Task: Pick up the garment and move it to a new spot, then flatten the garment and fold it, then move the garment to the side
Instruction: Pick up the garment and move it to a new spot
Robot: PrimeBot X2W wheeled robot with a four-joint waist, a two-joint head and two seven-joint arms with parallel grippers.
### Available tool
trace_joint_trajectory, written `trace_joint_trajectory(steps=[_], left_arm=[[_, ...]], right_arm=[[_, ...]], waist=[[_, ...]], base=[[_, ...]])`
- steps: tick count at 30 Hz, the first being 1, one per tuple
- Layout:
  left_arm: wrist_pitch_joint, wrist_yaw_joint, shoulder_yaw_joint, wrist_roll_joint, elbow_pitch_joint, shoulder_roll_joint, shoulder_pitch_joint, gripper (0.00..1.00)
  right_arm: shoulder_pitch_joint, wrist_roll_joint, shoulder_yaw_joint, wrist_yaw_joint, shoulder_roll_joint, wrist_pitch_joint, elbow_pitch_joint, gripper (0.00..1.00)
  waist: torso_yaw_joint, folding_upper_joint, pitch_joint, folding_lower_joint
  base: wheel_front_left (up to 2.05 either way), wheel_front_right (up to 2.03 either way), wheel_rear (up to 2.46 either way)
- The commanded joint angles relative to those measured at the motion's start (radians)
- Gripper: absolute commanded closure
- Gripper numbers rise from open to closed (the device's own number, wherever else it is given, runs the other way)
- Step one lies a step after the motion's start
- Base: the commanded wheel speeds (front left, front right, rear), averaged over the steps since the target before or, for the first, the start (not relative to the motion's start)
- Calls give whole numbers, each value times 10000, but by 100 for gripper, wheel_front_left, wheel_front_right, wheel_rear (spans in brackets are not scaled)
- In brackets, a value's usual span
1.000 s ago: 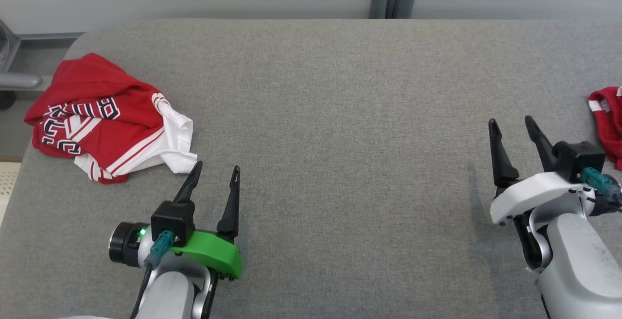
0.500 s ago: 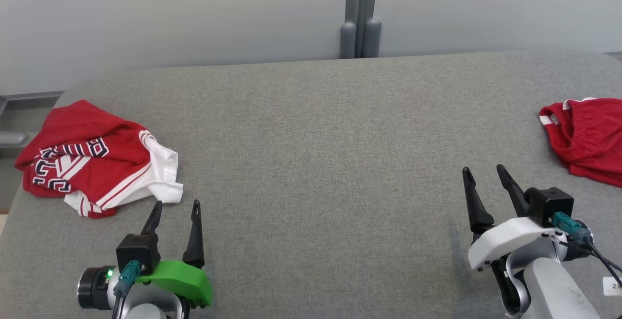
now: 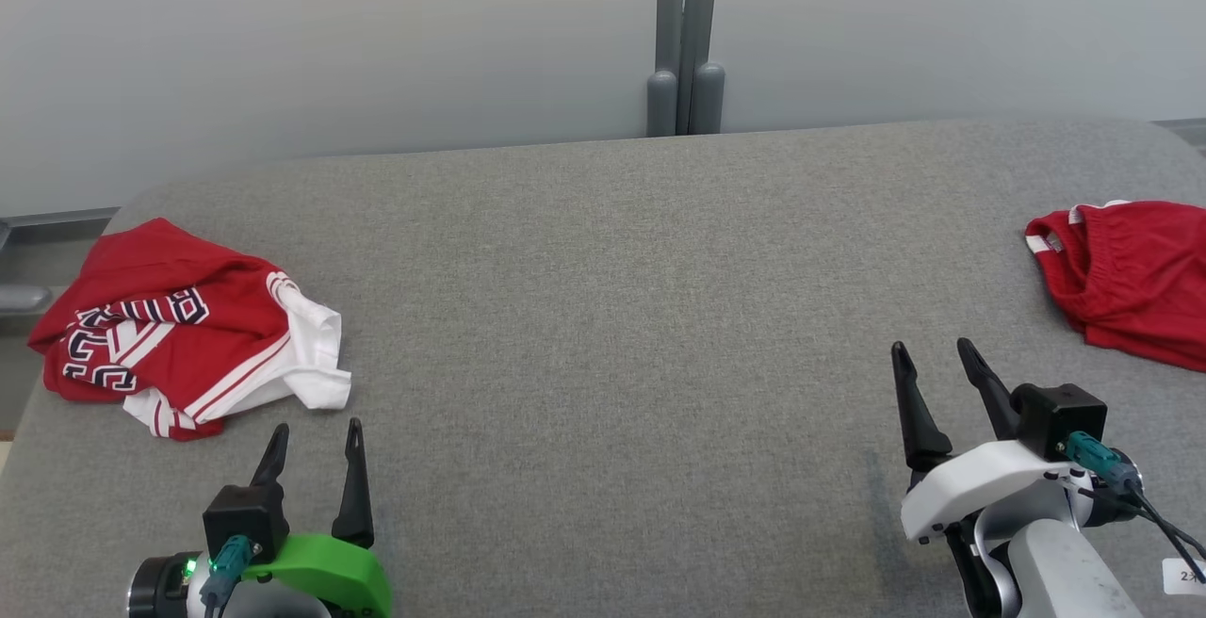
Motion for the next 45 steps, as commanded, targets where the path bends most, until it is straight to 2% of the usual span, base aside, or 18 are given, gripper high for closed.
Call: trace_joint_trajectory(steps=[1,8,13,26,27,37,45], left_arm=[[13,-33,21,83,-34,16,150,0],[13,-63,75,-3,15,8,66,0],[13,-51,101,-28,128,9,-33,0],[13,17,343,68,232,13,32,0],[13,17,343,68,232,13,32,0],[14,-10,781,97,252,12,296,0],[14,-70,977,161,208,9,198,0]], right_arm=[[128,-92,-18,-11,-3,-43,-45,0],[168,-131,-12,-11,31,-43,-46,0],[192,-88,76,-11,-2,-43,-19,0],[199,78,398,-11,18,-43,70,0],[199,78,398,-11,18,-43,70,0],[309,183,621,-11,136,-43,52,0],[59,214,756,-11,163,-43,29,0]], waist=[[1,0,-1,1],[56,0,29,1],[400,0,62,1],[2409,0,101,1],[2409,0,101,1],[4157,0,177,1],[4946,0,407,1]], base=[[0,0,0],[0,0,0],[0,0,0],[0,0,0],[0,0,0],[0,0,0],[0,0,0]])
